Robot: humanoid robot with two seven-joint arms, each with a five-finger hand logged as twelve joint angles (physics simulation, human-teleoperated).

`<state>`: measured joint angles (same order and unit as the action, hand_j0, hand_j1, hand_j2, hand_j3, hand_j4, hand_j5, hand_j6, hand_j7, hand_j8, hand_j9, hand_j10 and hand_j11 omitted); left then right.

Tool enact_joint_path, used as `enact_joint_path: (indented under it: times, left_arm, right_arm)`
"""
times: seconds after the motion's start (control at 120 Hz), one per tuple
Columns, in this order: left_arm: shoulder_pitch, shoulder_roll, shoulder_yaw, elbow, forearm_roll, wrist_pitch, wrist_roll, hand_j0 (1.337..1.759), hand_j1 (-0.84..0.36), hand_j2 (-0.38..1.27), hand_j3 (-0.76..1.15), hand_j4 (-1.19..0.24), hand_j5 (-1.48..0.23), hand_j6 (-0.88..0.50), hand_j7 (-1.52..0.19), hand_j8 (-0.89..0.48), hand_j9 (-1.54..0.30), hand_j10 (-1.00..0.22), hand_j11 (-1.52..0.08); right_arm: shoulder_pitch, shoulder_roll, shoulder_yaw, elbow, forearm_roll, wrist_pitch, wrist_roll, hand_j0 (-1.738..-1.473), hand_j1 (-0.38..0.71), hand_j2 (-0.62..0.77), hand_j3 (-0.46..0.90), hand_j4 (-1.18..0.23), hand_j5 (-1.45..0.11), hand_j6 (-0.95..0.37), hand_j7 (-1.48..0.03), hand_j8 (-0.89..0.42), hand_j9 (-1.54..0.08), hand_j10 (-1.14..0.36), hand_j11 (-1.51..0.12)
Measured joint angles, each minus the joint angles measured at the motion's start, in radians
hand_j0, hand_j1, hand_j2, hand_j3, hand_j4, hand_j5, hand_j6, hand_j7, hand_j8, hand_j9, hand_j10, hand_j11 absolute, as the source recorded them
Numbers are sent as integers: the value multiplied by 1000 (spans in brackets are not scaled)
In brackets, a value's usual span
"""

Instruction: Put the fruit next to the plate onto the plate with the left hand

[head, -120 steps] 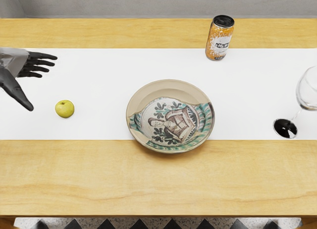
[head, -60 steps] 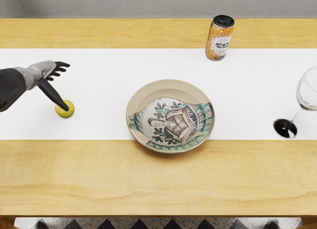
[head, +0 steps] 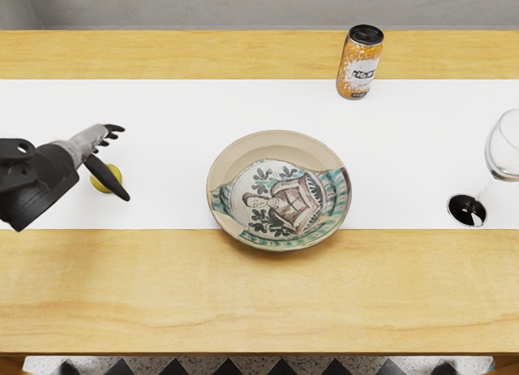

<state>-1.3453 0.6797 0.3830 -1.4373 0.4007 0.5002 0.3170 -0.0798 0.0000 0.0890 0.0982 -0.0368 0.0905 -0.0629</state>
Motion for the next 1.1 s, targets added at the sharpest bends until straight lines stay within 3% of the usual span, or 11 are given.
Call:
enact_joint_path:
  times: [0.35, 0.525, 1.1]
  left_arm:
    - [10, -47, 41, 14, -17, 100, -3, 1658, 96, 44, 0, -212, -276, -213, -275, -213, -275, -213, -275]
    - [9, -63, 61, 23, -16, 109, -4, 1658, 77, 47, 0, -228, -296, -229, -296, -229, -296, -229, -296]
    - [8, -62, 90, 29, -14, 111, -1, 1658, -144, 84, 0, -412, -535, -412, -535, -412, -535, -412, -535]
  right_arm:
    - [0, 0, 0, 0, 0, 0, 0, -1658, -349, 0, 0, 0, 0, -1, 0, 0, 0, 0, 0]
    - [0, 0, 0, 0, 0, 0, 0, -1658, -349, 0, 0, 0, 0, -1, 0, 0, 0, 0, 0]
    - [0, 0, 0, 0, 0, 0, 0, -1658, -349, 0, 0, 0, 0, -1, 0, 0, 0, 0, 0]
